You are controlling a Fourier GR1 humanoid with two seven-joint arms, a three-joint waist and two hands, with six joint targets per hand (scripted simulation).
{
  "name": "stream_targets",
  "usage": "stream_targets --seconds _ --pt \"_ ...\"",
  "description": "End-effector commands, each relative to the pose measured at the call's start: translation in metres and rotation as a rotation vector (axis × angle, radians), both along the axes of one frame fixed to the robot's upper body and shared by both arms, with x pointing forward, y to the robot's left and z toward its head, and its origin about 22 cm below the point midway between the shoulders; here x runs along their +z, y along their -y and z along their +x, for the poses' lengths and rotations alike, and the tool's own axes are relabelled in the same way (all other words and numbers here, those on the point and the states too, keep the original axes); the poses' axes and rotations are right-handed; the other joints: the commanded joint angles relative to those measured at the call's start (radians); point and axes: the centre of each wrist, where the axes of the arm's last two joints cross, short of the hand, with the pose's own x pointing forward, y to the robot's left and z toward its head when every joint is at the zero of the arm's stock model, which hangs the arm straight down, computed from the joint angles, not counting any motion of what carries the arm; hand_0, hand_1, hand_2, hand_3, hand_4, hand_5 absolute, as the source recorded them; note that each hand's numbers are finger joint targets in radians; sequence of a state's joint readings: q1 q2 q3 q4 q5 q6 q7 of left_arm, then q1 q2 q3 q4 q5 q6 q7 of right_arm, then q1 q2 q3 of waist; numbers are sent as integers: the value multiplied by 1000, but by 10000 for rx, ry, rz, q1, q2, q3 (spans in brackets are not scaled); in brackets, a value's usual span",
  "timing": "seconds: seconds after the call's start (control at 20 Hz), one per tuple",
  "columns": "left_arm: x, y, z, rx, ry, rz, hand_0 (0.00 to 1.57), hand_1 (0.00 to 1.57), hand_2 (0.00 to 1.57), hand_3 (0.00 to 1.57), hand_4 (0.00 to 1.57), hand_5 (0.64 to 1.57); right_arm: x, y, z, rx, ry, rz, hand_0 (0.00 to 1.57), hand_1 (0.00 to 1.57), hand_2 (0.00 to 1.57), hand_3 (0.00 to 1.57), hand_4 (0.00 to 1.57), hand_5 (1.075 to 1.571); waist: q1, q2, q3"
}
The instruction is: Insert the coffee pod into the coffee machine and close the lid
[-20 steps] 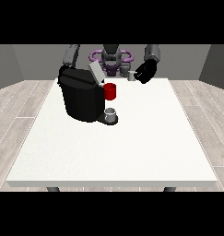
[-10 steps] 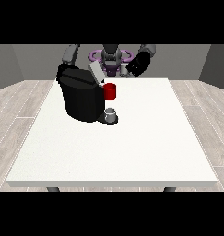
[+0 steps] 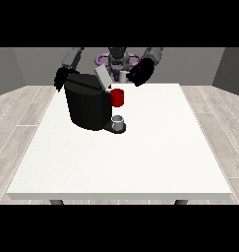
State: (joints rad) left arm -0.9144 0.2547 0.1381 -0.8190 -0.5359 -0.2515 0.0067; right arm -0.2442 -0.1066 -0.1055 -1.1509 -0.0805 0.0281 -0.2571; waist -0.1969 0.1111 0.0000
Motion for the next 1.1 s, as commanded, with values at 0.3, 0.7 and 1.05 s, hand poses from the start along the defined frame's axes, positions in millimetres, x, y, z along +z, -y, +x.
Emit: stream_targets --seconds 0.3,0.7,1.05 --pt "38 -22 14 999 860 -546 1391 1391 1439 1409 605 1571 27 -19 14 1164 883 -123 0 0 0 0 125 1571 -585 1027 -2" --pt "121 -41 19 903 1689 -1135 1438 1438 1475 1389 595 1571 22 -13 25 1674 1845 188 0 0 0 0 279 1571 -546 2204 5" --pt "113 -31 20 801 1833 -94 1427 1427 1487 1421 679 1571 33 3 40 1274 1755 -61 0 0 0 0 202 1571 -525 2411 4"
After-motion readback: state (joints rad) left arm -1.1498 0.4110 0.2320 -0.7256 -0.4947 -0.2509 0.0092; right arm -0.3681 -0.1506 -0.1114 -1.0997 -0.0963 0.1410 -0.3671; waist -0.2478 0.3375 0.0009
